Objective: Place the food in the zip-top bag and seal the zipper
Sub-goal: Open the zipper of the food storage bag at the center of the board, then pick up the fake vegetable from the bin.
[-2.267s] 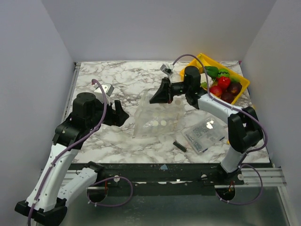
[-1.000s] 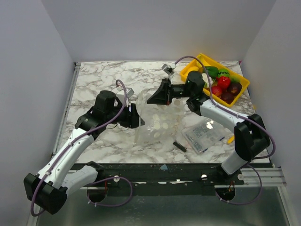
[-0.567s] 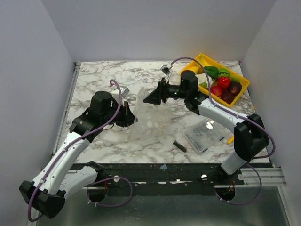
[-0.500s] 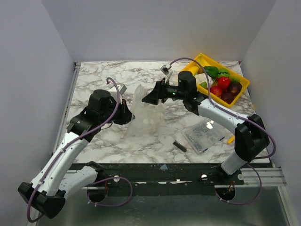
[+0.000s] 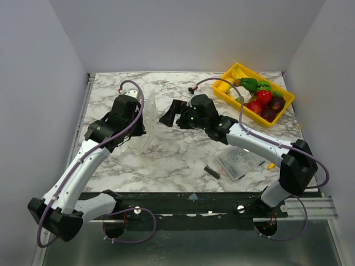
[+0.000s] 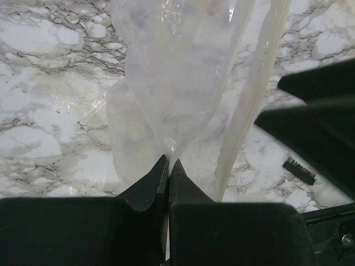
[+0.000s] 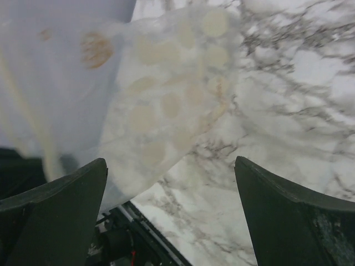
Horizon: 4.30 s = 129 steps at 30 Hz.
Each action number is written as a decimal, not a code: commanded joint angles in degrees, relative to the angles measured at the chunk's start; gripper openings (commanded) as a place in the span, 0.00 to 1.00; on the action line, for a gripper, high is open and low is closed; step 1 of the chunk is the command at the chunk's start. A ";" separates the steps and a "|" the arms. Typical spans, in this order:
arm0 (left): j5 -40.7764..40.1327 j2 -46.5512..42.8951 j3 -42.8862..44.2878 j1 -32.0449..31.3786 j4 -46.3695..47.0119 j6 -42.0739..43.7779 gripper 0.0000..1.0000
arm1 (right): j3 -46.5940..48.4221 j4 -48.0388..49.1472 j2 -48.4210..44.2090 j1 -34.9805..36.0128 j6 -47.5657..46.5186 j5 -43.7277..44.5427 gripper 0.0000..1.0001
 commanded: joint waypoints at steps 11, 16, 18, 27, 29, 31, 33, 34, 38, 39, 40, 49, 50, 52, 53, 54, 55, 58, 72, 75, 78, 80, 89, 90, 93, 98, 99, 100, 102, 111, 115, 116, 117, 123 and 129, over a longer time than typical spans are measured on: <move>7.02 12.32 -3.38 0.04 12.48 -0.75 0.00 | -5.54 7.82 -4.26 10.36 7.15 20.65 0.73; 9.27 11.58 -3.48 0.07 12.77 -1.26 0.00 | 1.25 0.54 0.79 13.69 7.94 29.49 0.65; 9.29 10.70 -3.57 0.11 13.14 -1.44 0.00 | 3.51 -2.14 3.15 14.32 9.55 32.25 0.59; 7.66 8.46 -2.15 0.11 11.20 -0.93 0.00 | 6.35 -5.95 5.75 17.36 11.99 39.10 0.28; 7.78 8.18 -2.06 0.16 11.12 -0.92 0.00 | 5.31 -5.34 5.89 17.38 12.63 39.15 0.28; 7.99 8.14 -1.78 0.11 11.10 -0.96 0.00 | 5.31 -5.38 6.50 17.40 12.80 38.75 0.10; 8.71 8.34 -1.05 0.16 10.63 -0.55 0.00 | 5.75 -5.04 6.82 17.61 12.59 38.26 0.01; 8.82 8.46 -0.86 0.12 10.62 -0.17 0.00 | 6.00 -4.18 6.93 17.78 12.01 37.61 0.01; 5.46 8.45 0.36 0.20 9.47 1.67 0.32 | 5.41 -2.01 6.24 17.90 13.11 35.22 0.01; 4.30 8.46 0.55 0.20 9.48 2.15 0.40 | 4.74 -0.91 5.90 17.90 13.68 34.64 0.01; 3.59 8.46 1.00 0.31 9.20 2.47 0.45 | 3.76 0.17 5.40 17.90 14.36 34.10 0.01; 5.73 10.02 0.56 0.31 10.57 5.47 0.18 | 2.64 2.37 3.34 17.81 14.90 32.97 0.01; 5.57 9.76 0.26 0.33 10.61 5.65 0.13 | 2.37 2.42 3.02 17.80 15.37 32.87 0.01; 5.10 9.04 -0.20 0.29 10.34 6.31 0.06 | 1.72 2.67 2.11 17.82 15.94 32.89 0.01; 4.25 8.44 -0.23 0.32 9.87 6.52 0.00 | 1.64 2.65 1.85 17.80 15.81 33.04 0.01; 3.00 7.95 -0.15 0.33 9.44 6.76 0.00 | 1.64 2.55 1.67 17.67 15.56 33.10 0.00; 2.12 7.49 0.02 0.34 8.95 7.06 0.00 | 1.65 2.44 1.59 17.34 15.47 32.61 0.01; -4.69 7.99 3.15 0.33 5.64 8.90 0.00 | 0.90 2.62 1.65 15.30 16.27 29.61 0.01; -11.73 23.61 19.11 -0.07 -3.85 10.84 0.00 | -3.99 13.64 4.92 2.04 9.95 -0.65 0.00; -6.04 25.16 16.97 -0.02 -1.40 10.03 0.00 | -6.89 17.86 6.56 0.03 7.88 -4.56 0.00; -1.61 27.32 16.48 0.03 -0.10 9.16 0.00 | -5.89 17.10 9.62 -0.12 4.38 -6.98 0.01; 1.72 29.05 16.53 0.11 0.96 9.02 0.00 | -4.20 15.02 12.04 -0.04 0.93 -7.48 0.00; -1.41 31.02 17.63 0.53 0.11 8.71 0.00 | -7.95 13.50 15.15 -1.36 -4.90 -3.86 0.01; -2.27 31.00 17.51 0.74 -0.20 8.74 0.00 | -8.31 13.64 15.33 -1.36 -4.72 -3.99 0.01; -0.44 29.74 15.55 1.33 1.37 9.17 0.00 | -9.11 14.46 15.30 -1.38 -3.12 -4.74 0.01; 2.40 26.99 11.74 1.15 3.10 9.75 0.00 | -8.80 14.33 13.89 -1.37 -0.84 -4.67 0.14; 2.71 26.14 11.08 1.17 4.13 9.80 0.00 | -7.78 12.73 13.79 -1.36 -0.62 -4.33 0.20; 2.35 25.98 11.21 1.17 4.29 9.75 0.00 | -6.46 10.32 13.73 -1.42 -0.86 -3.73 0.22; 1.92 26.49 12.39 1.24 3.24 9.49 0.00 | -3.48 5.98 13.50 -1.41 -2.68 -3.35 0.29; 3.64 26.12 12.44 1.82 3.72 9.28 0.00 | 1.67 -7.99 5.45 -1.63 -8.88 9.20 0.77; 4.99 26.00 12.68 3.01 4.16 8.86 0.00 | 2.04 -11.92 1.53 -4.88 -9.18 11.73 0.90; 5.64 26.07 12.95 3.48 4.04 8.75 0.00 | 1.94 -12.32 0.52 -6.27 -9.17 12.22 0.95; 6.22 26.29 13.03 3.87 3.99 8.66 0.00 | 1.78 -12.42 -0.55 -7.48 -9.03 13.31 0.99; 10.85 27.47 13.41 5.74 4.14 7.73 0.00 | 5.38 -14.02 1.45 -21.68 -3.28 15.35 1.00; 12.65 28.37 12.27 5.85 5.32 7.51 0.00 | 15.67 -11.18 13.10 -29.07 -12.14 24.10 1.00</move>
